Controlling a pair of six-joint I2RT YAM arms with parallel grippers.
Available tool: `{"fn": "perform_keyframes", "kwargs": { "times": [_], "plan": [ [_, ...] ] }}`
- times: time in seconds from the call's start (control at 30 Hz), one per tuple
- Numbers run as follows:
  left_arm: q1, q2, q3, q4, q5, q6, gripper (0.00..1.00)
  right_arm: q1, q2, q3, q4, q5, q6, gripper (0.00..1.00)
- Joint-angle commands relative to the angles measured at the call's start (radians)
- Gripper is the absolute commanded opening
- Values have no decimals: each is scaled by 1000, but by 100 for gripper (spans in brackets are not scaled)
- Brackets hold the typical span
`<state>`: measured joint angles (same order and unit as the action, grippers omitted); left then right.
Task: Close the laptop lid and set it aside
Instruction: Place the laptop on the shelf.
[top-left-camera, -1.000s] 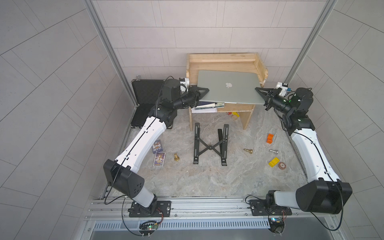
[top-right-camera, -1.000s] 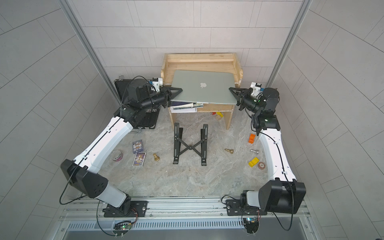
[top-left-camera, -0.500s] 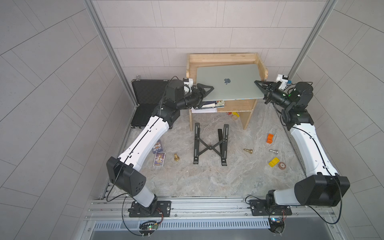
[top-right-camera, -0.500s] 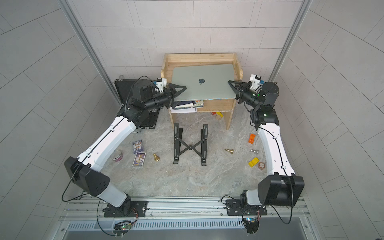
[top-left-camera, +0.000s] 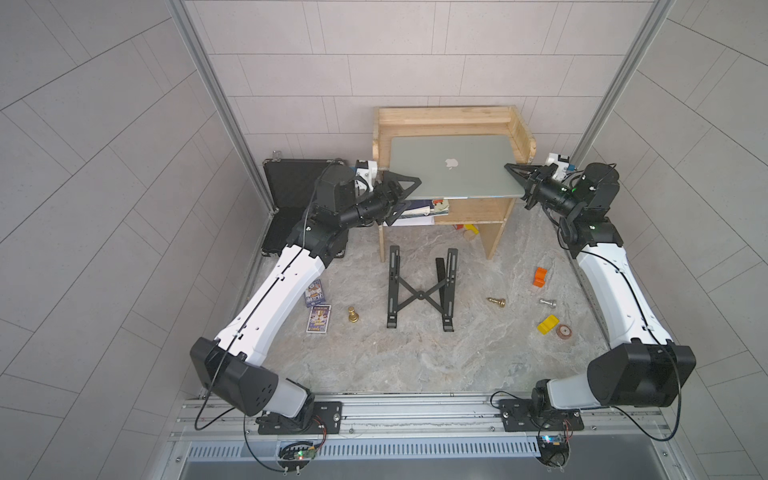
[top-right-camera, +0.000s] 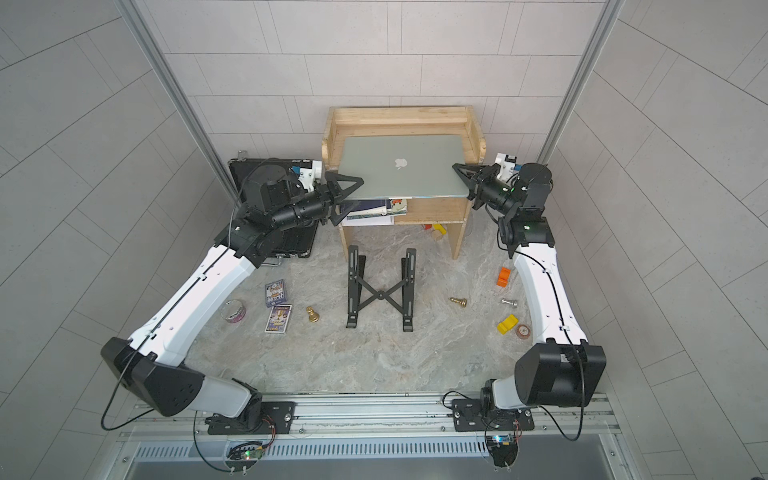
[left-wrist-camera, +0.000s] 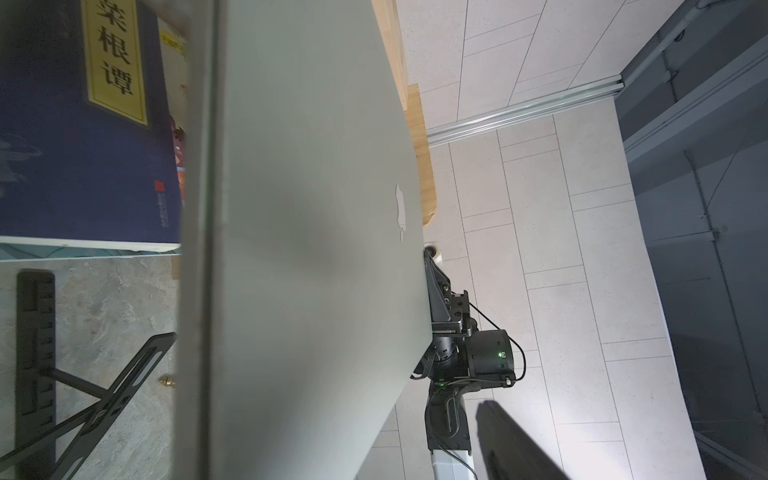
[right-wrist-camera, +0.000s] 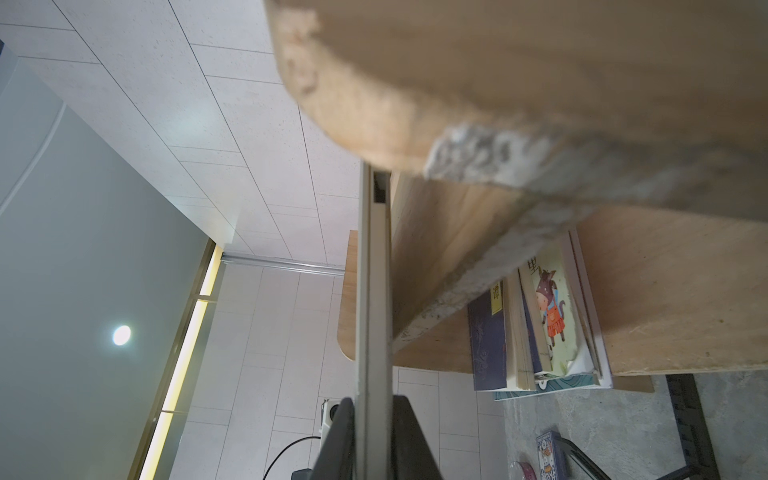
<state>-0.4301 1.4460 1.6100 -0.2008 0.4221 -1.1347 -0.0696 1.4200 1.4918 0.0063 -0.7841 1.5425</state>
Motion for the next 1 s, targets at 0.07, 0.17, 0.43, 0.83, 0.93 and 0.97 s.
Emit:
{"fn": "perform_keyframes", "kwargs": {
  "times": [0.07, 0.17, 0.43, 0.83, 0.93, 0.97],
  "plan": [
    [23, -80, -32, -62, -53, 70, 80, -15, 0, 48, 35, 51, 3, 0],
    [21, -123, -22, -130, -109, 146, 77, -16, 2, 47, 26, 61, 2, 0],
    [-213, -130, 90, -410, -381, 487, 53, -17, 4, 45, 9, 99, 3, 0],
    [-430, 216, 479, -668, -593, 657, 51, -15, 21, 53, 5, 94, -15, 0],
    [-438, 314, 600, -728, -604, 675, 51, -15, 24, 59, -2, 92, -28, 0],
    [-438, 334, 632, -738, -610, 679, 51, -14, 26, 60, -6, 90, -33, 0]
  ]
}}
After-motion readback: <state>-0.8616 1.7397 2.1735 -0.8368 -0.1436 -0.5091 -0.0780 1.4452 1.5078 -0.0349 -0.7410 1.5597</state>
